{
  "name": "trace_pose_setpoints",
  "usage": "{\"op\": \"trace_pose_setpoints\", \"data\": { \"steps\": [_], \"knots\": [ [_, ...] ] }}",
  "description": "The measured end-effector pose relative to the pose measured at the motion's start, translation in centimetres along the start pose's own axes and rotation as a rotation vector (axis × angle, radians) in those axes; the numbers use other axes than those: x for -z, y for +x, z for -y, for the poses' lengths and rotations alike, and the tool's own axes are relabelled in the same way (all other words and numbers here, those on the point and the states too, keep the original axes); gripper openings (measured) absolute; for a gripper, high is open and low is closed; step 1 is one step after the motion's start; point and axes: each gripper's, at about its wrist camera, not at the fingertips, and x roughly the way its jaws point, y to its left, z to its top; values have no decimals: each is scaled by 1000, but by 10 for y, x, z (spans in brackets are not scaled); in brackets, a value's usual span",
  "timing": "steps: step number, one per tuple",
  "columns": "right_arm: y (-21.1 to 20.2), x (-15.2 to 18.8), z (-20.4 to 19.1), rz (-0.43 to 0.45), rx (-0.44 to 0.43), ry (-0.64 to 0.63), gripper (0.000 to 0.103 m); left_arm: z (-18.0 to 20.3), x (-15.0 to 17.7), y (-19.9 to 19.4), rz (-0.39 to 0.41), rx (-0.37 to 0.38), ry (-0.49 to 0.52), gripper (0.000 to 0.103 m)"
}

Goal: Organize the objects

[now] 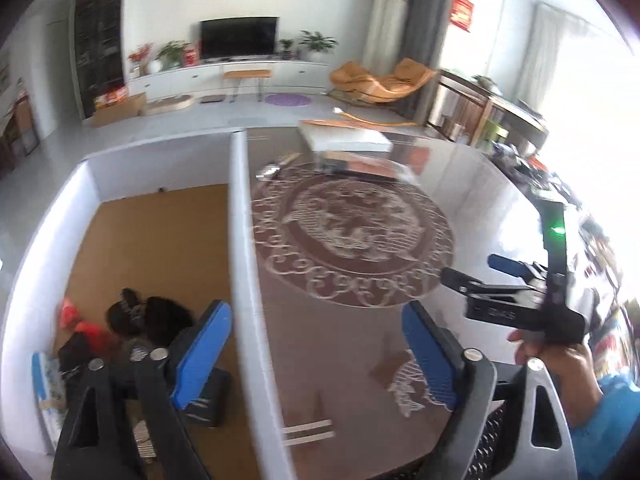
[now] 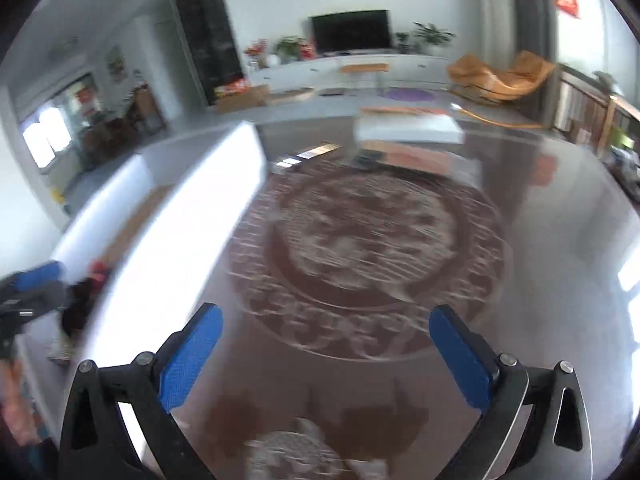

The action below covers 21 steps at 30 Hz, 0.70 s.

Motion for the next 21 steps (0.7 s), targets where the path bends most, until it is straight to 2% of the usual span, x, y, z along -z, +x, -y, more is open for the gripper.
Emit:
{"op": "trace_pose_setpoints", "data": {
  "steps": [2,5,8,11,15,17,19,21],
  "knots": [
    [13,19,42,-47,76,78,103,39,0,12,-21,45,90,97],
    [16,34,78,-63,139,138,103,82,-4,31,-77,120,180,97],
    [18,44,94,-56,148,179,103,103,-17,50,-115,146,239,97],
    [21,44,90,-38,146,185,103,106,-49,79,-145,142,270,97],
    [27,40,88,-46,152,154,103,87,-108,132,-160,86,256,97],
    [27,40,86,-40,147,150,103,74,-142,164,-159,25,267,97],
    [27,41,86,-33,140,153,103,60,-176,193,-149,-67,264,97],
    [27,41,88,-25,130,158,103,43,-206,228,-179,-109,239,97]
  ]
}}
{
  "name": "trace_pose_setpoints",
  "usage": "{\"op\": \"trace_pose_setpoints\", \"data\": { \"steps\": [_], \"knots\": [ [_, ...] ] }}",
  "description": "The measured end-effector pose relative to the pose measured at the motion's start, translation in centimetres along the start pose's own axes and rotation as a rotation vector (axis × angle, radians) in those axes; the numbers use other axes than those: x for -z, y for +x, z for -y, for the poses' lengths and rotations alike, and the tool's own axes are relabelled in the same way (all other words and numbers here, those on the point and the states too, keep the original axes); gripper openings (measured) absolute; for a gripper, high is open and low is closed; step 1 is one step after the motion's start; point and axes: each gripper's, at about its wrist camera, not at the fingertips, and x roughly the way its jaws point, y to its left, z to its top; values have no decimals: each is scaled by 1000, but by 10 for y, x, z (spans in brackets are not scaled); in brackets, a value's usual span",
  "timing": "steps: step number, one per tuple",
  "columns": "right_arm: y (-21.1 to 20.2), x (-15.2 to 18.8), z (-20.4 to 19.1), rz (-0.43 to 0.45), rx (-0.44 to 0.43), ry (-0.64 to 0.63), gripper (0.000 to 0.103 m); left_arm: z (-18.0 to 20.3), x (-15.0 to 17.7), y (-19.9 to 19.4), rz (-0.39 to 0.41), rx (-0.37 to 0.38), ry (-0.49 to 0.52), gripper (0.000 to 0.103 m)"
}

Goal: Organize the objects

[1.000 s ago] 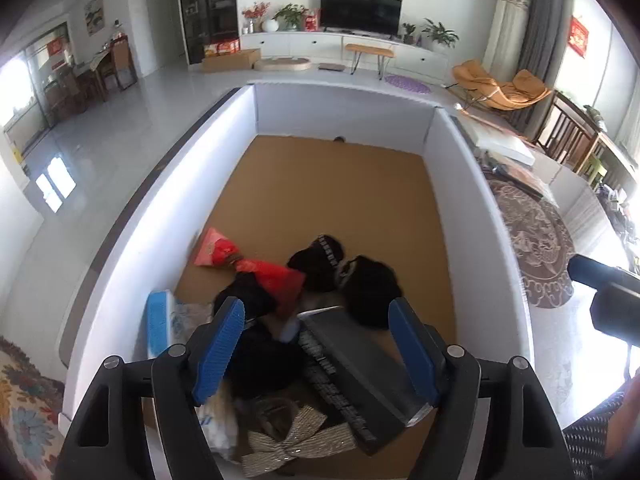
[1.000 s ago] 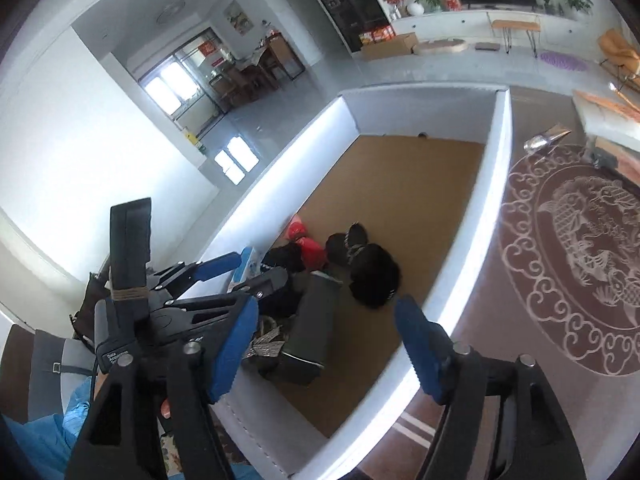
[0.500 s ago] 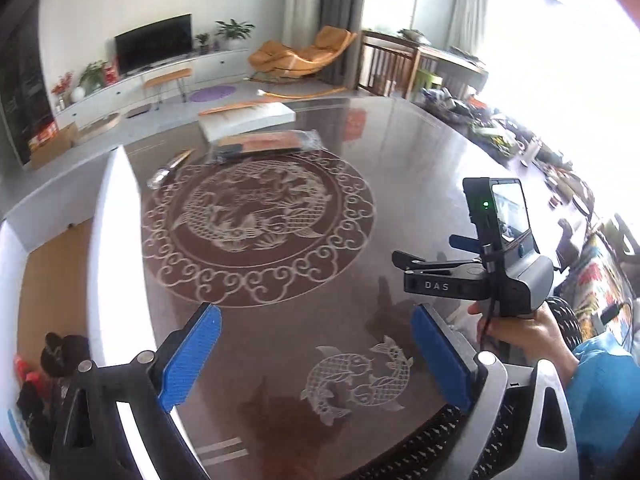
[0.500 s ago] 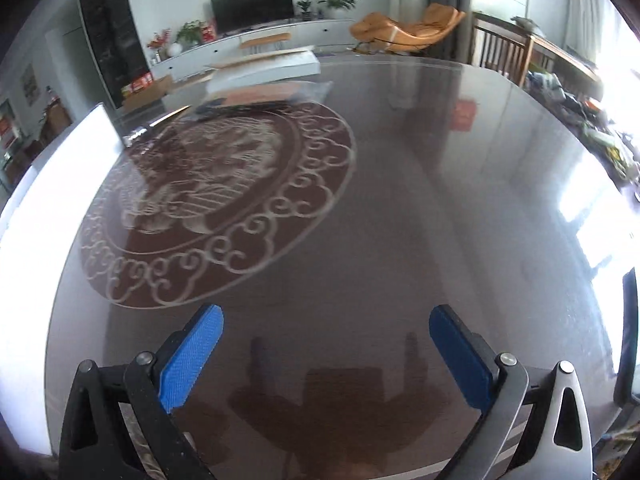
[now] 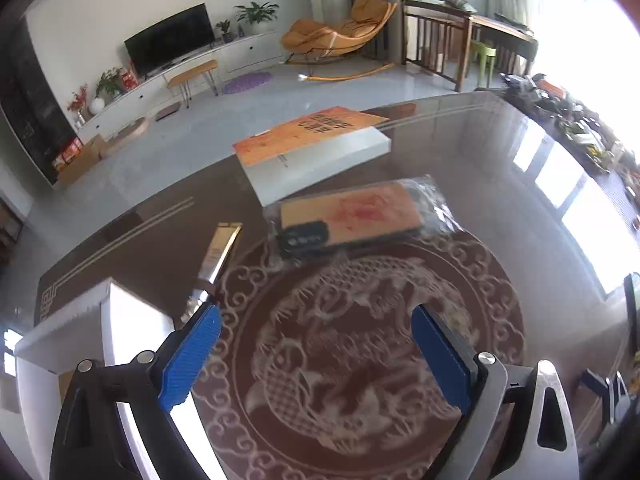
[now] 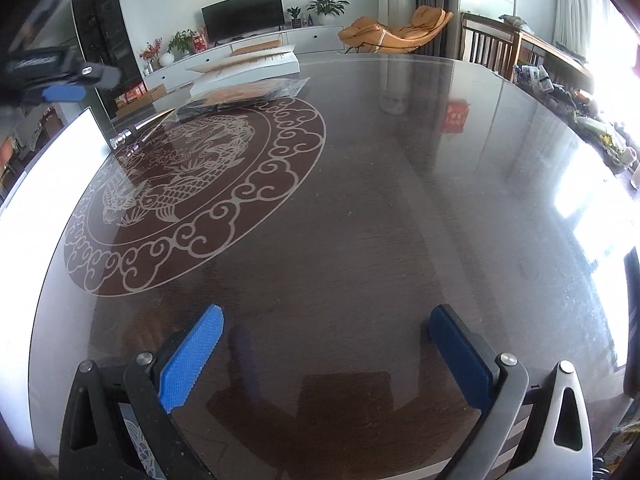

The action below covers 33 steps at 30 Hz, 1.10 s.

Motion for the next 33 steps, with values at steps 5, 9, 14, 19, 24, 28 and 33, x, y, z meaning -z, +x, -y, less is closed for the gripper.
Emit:
{"op": "trace_pose_setpoints", "data": {
  "steps": [5,9,14,19,24,28,33],
  "knots": [
    [-2,1,1,10,-15,11,103,-62,-35,82,-119,-57,-204,97],
    [1,-1,-4,0,2,-10,103,-97,-36,133,-189,-41,-342,97],
    [3,-1,-8,-9,6,-39,103,-100,-30,161,-195,-102,-286,92],
    [5,-1,-10,-14,16,-49,103,-98,-10,144,-107,-123,-357,27],
    [7,-1,-13,-23,32,-67,103,-66,39,116,-38,-171,-406,28],
    [7,-1,-15,-29,37,-87,103,-27,89,77,-26,-175,-480,27],
    [7,0,-16,-30,29,-103,103,27,152,31,-4,-169,-446,32]
  ]
}}
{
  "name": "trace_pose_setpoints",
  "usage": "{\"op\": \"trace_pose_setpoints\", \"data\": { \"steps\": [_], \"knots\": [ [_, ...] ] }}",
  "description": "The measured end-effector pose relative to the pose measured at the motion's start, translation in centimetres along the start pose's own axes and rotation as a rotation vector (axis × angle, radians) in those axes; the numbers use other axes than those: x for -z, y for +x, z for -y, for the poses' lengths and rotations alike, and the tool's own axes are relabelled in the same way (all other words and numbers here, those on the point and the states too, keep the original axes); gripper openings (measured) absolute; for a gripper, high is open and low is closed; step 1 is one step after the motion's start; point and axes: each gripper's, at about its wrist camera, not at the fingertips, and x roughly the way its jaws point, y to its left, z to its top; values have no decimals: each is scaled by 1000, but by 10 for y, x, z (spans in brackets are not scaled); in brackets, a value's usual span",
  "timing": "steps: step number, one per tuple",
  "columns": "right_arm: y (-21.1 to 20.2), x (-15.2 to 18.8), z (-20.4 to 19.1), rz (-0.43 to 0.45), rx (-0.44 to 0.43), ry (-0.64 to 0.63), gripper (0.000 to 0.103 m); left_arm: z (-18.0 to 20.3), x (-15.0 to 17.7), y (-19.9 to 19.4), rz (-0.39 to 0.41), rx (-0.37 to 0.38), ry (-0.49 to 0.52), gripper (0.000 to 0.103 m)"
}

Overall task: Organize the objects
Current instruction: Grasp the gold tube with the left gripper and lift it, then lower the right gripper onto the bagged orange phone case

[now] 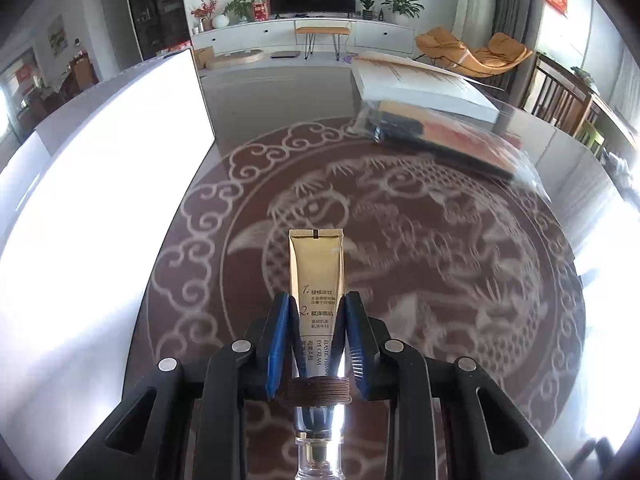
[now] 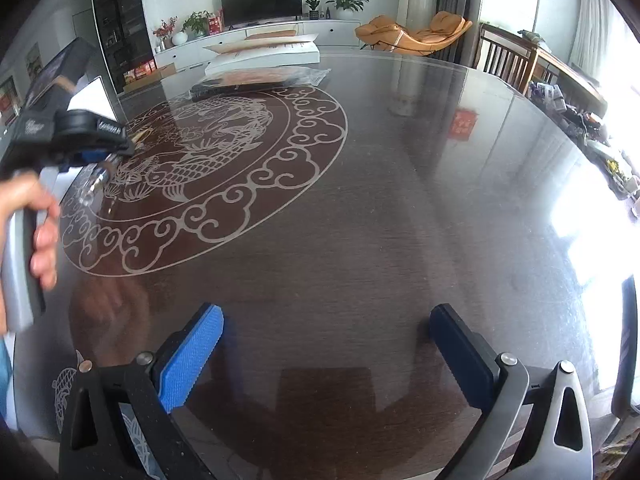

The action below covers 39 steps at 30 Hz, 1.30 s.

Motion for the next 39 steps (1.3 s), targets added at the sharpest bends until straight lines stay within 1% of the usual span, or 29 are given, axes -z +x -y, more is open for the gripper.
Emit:
{"op": "trace_pose_setpoints", "data": {
  "steps": [1,2,3,4,6,7,8,9,10,12,13,14,15,16,17,18,20,21,22,23,25,26,28,33,35,37,38,39],
  "knots": [
    [0,0,0,0,-1,-2,103,3,11,-7,-3,2,25,49],
    [0,0,0,0,-3,-5,103,6,17,-12,-10,-2,47,74],
    [0,0,0,0,-4,-8,103,9,24,-14,-25,-10,73,85],
    [0,0,0,0,-5,-9,103,9,28,-16,-28,-12,96,93],
    [0,1,0,0,-7,-12,103,4,32,-19,-19,5,126,97],
    [-1,1,0,0,-7,-12,103,1,34,-19,-23,7,129,103],
    [-1,1,0,0,-7,-13,103,-2,35,-16,-26,23,118,103],
    [0,1,0,0,-8,-13,103,-7,36,-14,-34,57,94,103],
    [0,1,0,-1,-10,-15,103,-13,39,-15,-24,70,75,103],
    [-1,0,1,-1,-33,-29,103,-15,43,-18,7,70,84,103],
    [-1,-4,3,1,-99,-48,103,-14,43,-19,9,70,83,103],
    [1,-12,5,-4,-201,-76,103,-14,42,-20,9,70,82,103],
    [4,-22,8,-23,-283,-103,102,-14,42,-19,10,70,82,103],
    [7,-36,11,-38,-309,-138,101,-14,42,-19,10,71,82,103],
    [7,-57,12,-25,-289,-197,101,-14,42,-19,10,71,82,103],
    [4,-75,11,8,-274,-261,101,-14,41,-19,11,72,83,103],
    [0,-119,2,106,-270,-456,101,-13,41,-19,12,71,83,103],
    [3,-136,-5,133,-268,-551,101,-14,41,-19,12,72,82,103],
    [10,-155,-13,144,-266,-644,101,-13,42,-19,12,72,82,103],
    [20,-173,-21,135,-271,-727,101,-14,41,-18,12,72,83,103],
    [51,-208,-40,73,-263,-820,101,-14,41,-19,12,72,83,103],
    [67,-222,-51,54,-240,-848,101,-14,41,-18,12,72,83,103],
    [93,-242,-70,28,-228,-891,101,-14,42,-18,12,72,82,103],
    [144,-266,-107,-56,-241,-1000,101,-14,41,-17,12,72,82,103],
    [159,-273,-115,-71,-238,-1038,101,-14,41,-18,12,70,82,103],
    [172,-279,-118,-78,-244,-1045,101,-14,42,-19,13,71,81,103],
    [179,-282,-119,-82,-243,-1038,101,-14,42,-19,13,71,81,103],
    [186,-286,-119,-100,-261,-1015,102,-14,42,-19,13,71,81,103]
  ]
}}
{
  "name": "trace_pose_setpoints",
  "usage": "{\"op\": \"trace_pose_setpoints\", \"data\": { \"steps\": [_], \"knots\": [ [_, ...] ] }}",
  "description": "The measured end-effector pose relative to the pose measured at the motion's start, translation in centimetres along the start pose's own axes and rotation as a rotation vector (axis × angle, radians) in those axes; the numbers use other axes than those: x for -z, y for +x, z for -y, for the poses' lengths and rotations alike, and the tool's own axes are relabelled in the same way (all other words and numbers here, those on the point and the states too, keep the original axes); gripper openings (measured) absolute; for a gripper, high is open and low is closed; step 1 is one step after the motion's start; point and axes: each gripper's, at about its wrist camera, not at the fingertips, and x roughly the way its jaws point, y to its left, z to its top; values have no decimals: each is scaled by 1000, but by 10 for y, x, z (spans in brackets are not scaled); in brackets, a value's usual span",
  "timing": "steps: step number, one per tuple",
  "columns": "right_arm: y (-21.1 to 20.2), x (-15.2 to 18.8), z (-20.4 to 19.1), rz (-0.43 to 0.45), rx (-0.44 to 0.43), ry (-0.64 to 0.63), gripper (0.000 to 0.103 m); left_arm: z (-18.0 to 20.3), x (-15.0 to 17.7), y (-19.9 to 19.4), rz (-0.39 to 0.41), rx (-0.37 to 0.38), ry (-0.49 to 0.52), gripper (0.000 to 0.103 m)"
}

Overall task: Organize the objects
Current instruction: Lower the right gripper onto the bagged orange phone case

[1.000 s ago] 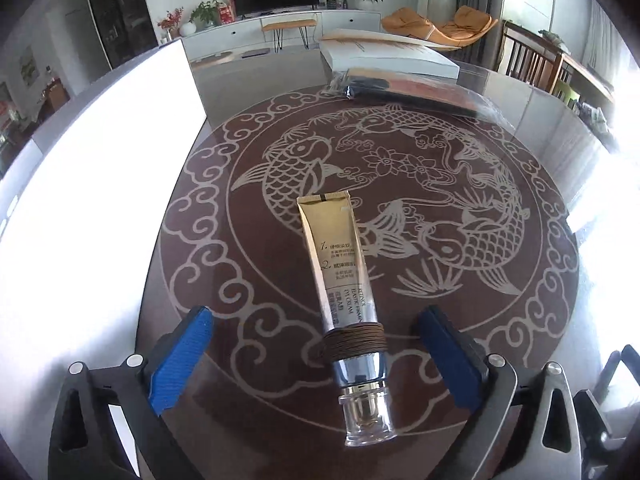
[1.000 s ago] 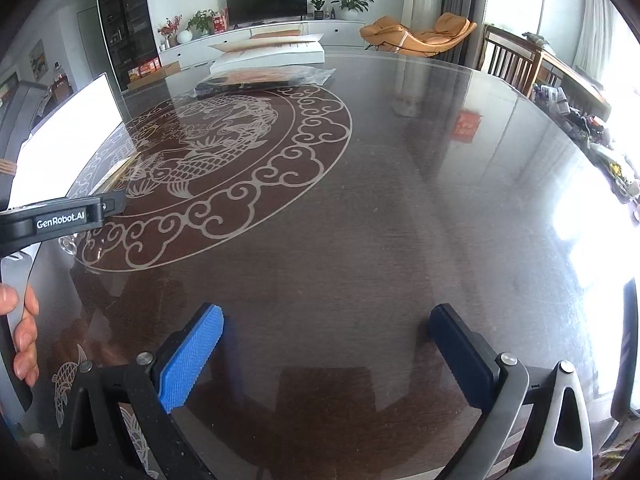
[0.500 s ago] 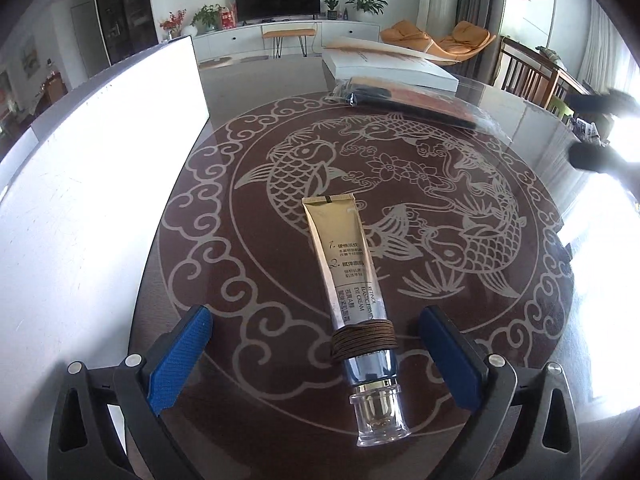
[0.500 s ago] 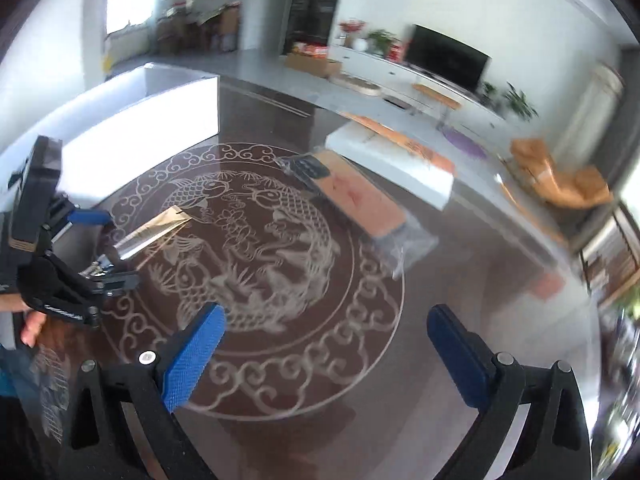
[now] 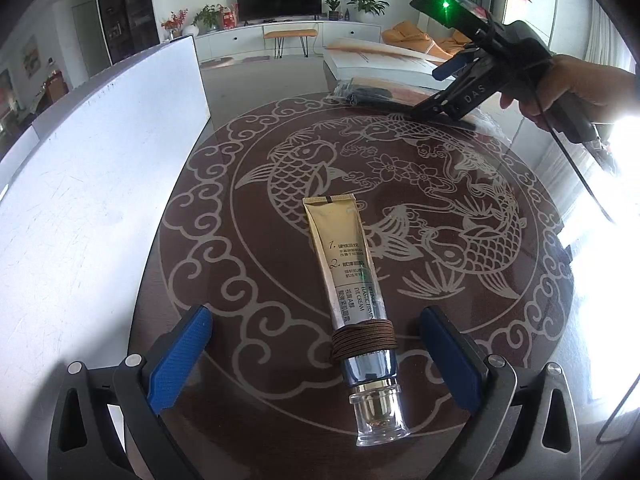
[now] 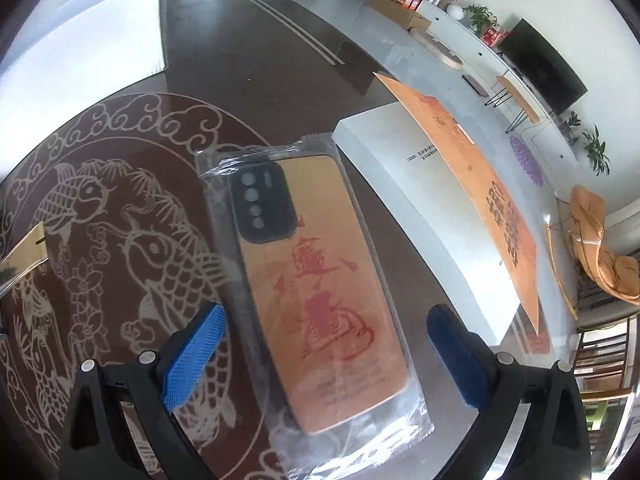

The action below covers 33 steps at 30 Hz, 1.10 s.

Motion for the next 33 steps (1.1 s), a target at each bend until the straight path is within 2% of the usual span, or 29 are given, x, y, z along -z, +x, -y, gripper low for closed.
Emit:
{"op": "trace_pose_setpoints", "data": {
  "steps": [3,5,6,7,9,13,18,22,23,26,28,33],
  "knots": [
    [13,2,19,-8,-149,162,103,0,0,0,1,1,-1,103],
    [14,8,25,5,-175,268,100,1,0,0,1,1,-1,103],
    [9,11,23,27,-156,292,92,1,0,0,1,1,-1,103],
    [5,16,19,32,-141,322,87,1,0,0,1,1,-1,103],
    [-6,28,5,30,-97,383,83,1,0,1,1,1,-1,103],
    [-40,78,-40,43,2,557,83,1,-1,2,1,1,-2,103],
    [-96,175,-118,54,150,821,83,0,-2,2,0,-1,-1,103],
    [-131,227,-175,84,242,938,84,1,-2,2,0,-2,-1,103],
    [-138,233,-188,93,261,957,85,1,-2,3,1,-2,-1,103],
    [-137,236,-200,88,284,966,96,1,-2,3,1,-2,-1,103],
    [-134,236,-196,79,256,974,103,1,-3,4,0,-2,0,103],
    [-138,246,-201,83,245,988,103,1,-3,5,1,0,0,103]
  ]
}}
